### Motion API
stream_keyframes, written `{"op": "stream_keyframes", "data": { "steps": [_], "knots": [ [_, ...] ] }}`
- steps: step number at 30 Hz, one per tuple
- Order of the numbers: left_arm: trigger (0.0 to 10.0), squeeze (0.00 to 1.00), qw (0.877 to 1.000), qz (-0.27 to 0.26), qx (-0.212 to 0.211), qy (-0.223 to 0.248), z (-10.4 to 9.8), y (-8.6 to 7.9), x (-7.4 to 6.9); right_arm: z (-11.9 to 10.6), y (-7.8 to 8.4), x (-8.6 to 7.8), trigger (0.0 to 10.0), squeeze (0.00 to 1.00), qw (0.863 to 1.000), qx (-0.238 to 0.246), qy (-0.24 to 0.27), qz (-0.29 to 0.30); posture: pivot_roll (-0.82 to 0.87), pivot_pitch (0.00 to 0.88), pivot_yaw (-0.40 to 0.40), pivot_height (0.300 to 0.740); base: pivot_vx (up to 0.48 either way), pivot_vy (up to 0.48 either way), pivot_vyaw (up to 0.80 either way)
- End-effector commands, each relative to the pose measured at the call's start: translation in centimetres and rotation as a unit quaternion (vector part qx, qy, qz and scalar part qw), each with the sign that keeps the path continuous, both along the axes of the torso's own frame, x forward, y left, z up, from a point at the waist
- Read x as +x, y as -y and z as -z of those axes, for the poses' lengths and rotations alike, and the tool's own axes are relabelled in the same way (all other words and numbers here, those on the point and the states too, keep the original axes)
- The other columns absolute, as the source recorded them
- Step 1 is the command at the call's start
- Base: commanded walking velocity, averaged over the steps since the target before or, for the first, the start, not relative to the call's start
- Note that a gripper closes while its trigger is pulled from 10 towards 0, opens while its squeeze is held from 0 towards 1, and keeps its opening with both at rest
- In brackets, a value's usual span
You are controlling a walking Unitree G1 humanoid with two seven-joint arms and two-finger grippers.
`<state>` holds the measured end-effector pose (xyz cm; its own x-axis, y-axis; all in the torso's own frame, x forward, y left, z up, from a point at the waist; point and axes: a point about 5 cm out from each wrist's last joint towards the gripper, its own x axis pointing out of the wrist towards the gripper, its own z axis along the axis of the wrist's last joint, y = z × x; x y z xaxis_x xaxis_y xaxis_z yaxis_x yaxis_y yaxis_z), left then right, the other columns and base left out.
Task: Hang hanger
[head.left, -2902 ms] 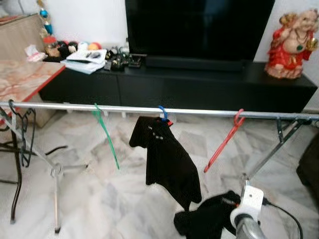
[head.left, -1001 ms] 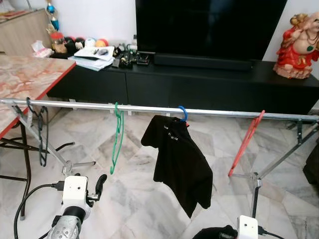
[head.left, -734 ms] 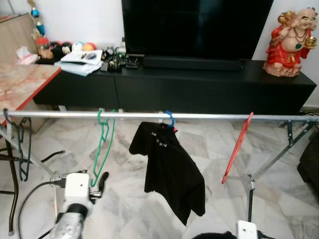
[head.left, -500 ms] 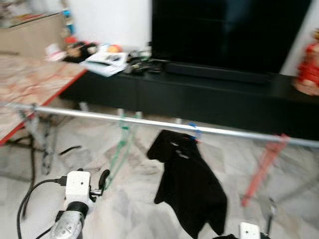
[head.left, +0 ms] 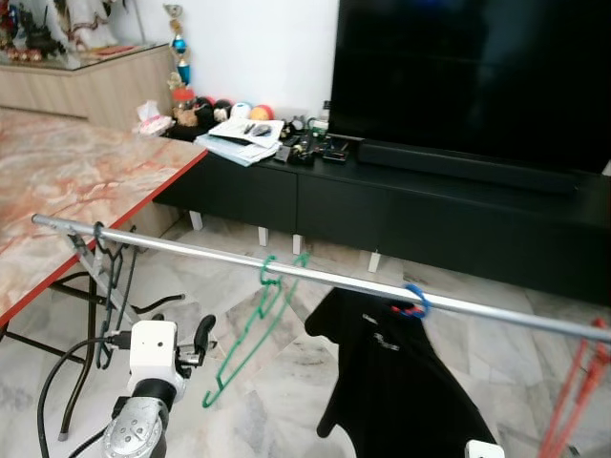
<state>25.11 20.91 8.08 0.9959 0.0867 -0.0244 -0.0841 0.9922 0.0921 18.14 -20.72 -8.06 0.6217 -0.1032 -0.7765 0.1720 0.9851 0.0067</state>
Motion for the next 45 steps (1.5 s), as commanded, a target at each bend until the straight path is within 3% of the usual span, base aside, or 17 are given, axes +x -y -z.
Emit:
{"op": "stream_keyframes", "data": {
  "steps": [1, 12, 25, 33, 45],
  "knots": [
    [10.0, 0.0, 1.0, 0.014, 0.008, -0.007, 0.2, 0.6, 0.1, 0.0, 0.6, -0.2, 10.0, 0.0, 1.0, -0.009, -0.002, -0.001, 0.17, 0.0, -0.027, 0.74, 0.0, 0.0, 0.0],
    [10.0, 0.0, 1.0, 0.018, 0.01, -0.004, 0.1, 0.9, 0.3, -0.2, -0.8, 0.8, 10.0, 0.0, 1.0, -0.006, 0.002, -0.013, 0.17, 0.0, -0.03, 0.74, 0.0, -0.366, 0.0],
    [10.0, 0.0, 1.0, 0.013, 0.016, 0.008, -0.6, 0.5, 0.5, -0.2, -0.3, 0.6, 10.0, 0.0, 1.0, -0.01, -0.003, -0.014, 0.17, 0.0, -0.03, 0.74, 0.0, -0.453, 0.0],
    [10.0, 0.0, 1.0, 0.004, 0.023, 0.02, -1.7, -0.4, 1.2, -0.2, -0.3, 0.6, 10.0, 0.0, 1.0, -0.01, -0.003, -0.017, 0.18, 0.0, -0.032, 0.74, 0.0, 0.0, 0.0],
    [10.0, 0.0, 1.0, -0.016, 0.02, -0.002, -1.0, -0.8, 1.0, -0.2, -0.5, 0.7, 10.0, 0.0, 1.0, -0.005, -0.004, -0.026, 0.17, 0.0, -0.03, 0.74, 0.0, 0.021, 0.0]
  ]
}}
